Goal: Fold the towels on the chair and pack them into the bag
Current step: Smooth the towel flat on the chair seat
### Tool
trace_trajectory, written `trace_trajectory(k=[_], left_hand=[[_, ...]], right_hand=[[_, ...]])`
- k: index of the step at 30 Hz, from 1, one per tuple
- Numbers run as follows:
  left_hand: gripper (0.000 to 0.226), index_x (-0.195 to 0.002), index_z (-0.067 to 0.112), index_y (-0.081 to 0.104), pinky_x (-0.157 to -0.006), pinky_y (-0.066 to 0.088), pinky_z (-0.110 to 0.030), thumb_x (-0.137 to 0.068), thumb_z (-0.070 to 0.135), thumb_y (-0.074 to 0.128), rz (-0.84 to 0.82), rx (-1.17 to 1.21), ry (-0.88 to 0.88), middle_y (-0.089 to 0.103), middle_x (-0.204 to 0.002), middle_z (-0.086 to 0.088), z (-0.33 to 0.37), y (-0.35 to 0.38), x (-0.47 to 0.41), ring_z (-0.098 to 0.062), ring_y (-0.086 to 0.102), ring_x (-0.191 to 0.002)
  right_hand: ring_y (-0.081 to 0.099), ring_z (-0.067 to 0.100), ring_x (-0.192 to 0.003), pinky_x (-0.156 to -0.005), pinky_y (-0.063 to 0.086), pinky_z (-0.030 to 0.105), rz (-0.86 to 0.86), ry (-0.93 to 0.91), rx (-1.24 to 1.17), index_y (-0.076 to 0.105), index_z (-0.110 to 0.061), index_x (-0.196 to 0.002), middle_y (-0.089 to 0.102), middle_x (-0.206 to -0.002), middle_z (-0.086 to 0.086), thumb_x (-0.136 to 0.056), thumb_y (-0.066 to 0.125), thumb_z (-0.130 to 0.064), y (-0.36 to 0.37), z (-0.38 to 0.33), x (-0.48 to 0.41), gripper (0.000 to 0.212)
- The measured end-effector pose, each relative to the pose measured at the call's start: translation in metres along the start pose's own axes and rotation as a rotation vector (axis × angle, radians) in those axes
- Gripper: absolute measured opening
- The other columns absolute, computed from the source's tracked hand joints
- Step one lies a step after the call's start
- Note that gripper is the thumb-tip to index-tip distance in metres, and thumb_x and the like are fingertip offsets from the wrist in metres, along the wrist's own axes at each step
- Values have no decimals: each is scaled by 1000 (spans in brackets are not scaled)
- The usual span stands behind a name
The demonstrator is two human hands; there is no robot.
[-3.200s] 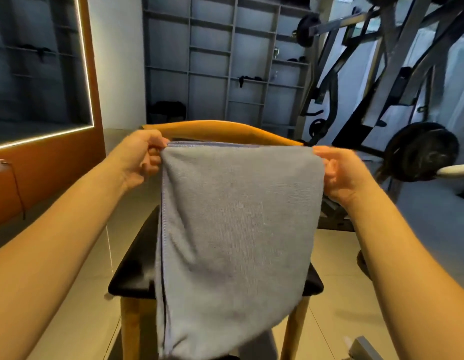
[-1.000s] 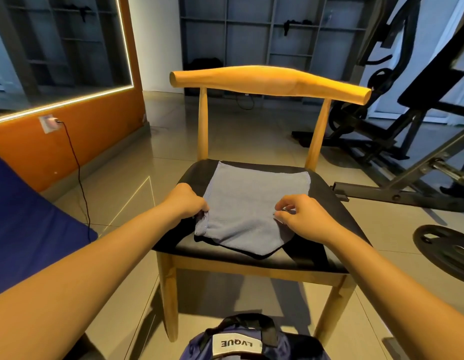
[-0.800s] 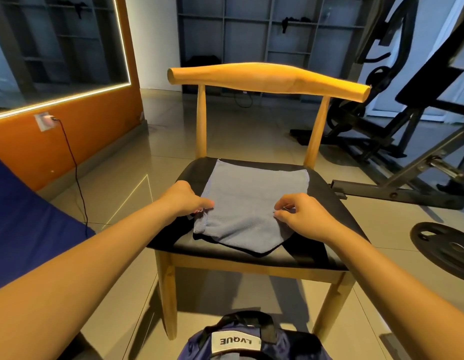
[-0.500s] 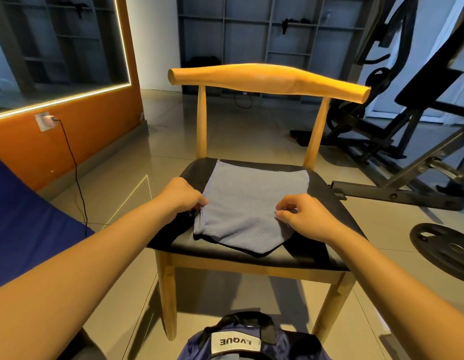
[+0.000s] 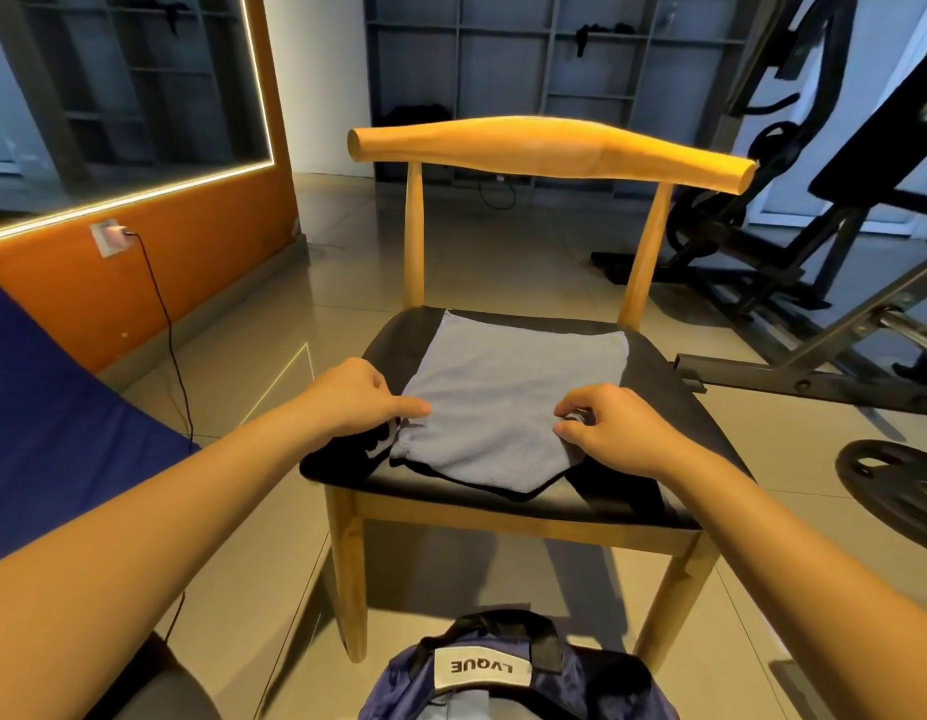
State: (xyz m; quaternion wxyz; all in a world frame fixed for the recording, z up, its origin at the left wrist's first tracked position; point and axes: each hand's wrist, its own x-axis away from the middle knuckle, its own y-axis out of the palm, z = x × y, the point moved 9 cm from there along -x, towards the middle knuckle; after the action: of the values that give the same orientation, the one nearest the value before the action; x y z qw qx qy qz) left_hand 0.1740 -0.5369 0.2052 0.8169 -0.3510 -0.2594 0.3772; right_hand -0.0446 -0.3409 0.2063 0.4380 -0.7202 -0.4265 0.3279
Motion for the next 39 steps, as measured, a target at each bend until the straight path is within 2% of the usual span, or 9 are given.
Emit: trace_trajectory(k=[6,15,22,25,29,31,33,36,39], left_hand=[[52,-72,15,57,-60,50,-30,-74,62,80,70,-223,122,62,-67,-6,6,21,30,-16,59,-62],[17,-70,8,73,-73,61,-40,-85,16,75,111,39,66,71,-70,-14,-9,8,35,-26,69,-72],[11,-88,8,77,-52,52,-16,-92,4,67,53,274,103,71,-83,-6,-4,-11,40,-10,64,-68],[13,-94,13,76,-55,50,-10,-92,3,68,27,334,164,73,-82,-1,-2,-18,40,-7,69,-65],[20,-103,17,72,-73,57,-20,-90,2,71,-24,419,213,77,-83,1,-5,-28,34,-14,75,-84],[25,-108,18,69,-87,54,-33,-90,2,71,-56,435,220,77,-87,-3,-7,-33,31,-20,73,-90],[25,-107,18,69,-88,50,-37,-90,1,69,-98,442,225,77,-89,-5,-8,-33,29,-21,70,-90],[19,-99,18,71,-77,54,-26,-90,2,67,-127,195,222,74,-87,-3,-15,-25,27,-16,69,-83],[21,-92,22,70,-77,62,-34,-90,2,64,30,-114,273,71,-83,-1,-13,-24,28,-14,69,-78]], right_hand=[[63,15,-97,-84,56,35,209,-116,29,70,-23,-111,68,-111,-5,-98,64,-33,-17,-23,9,17],[65,19,-99,-83,55,36,118,-184,217,72,-23,-116,70,-114,-3,-100,58,-39,5,-38,18,27],[66,16,-98,-86,58,37,103,-172,196,72,-23,-118,71,-114,-4,-100,59,-42,4,-35,18,30],[66,16,-99,-87,57,36,104,-181,189,73,-22,-118,71,-115,-4,-100,59,-41,3,-36,18,30],[66,15,-99,-87,57,35,96,-179,180,72,-23,-118,71,-115,-4,-100,59,-42,3,-35,18,30],[66,15,-99,-87,57,35,90,-177,174,72,-23,-119,71,-115,-4,-100,59,-42,4,-34,18,30],[66,15,-100,-88,57,36,75,-168,164,72,-23,-119,71,-117,-5,-100,59,-41,5,-33,17,30],[64,14,-105,-93,56,37,71,-140,50,71,-23,-122,69,-120,-6,-99,61,-37,-1,-30,19,29],[65,12,-105,-93,55,35,188,-57,-105,72,-21,-118,71,-115,-4,-99,62,-28,-29,-15,18,23]])
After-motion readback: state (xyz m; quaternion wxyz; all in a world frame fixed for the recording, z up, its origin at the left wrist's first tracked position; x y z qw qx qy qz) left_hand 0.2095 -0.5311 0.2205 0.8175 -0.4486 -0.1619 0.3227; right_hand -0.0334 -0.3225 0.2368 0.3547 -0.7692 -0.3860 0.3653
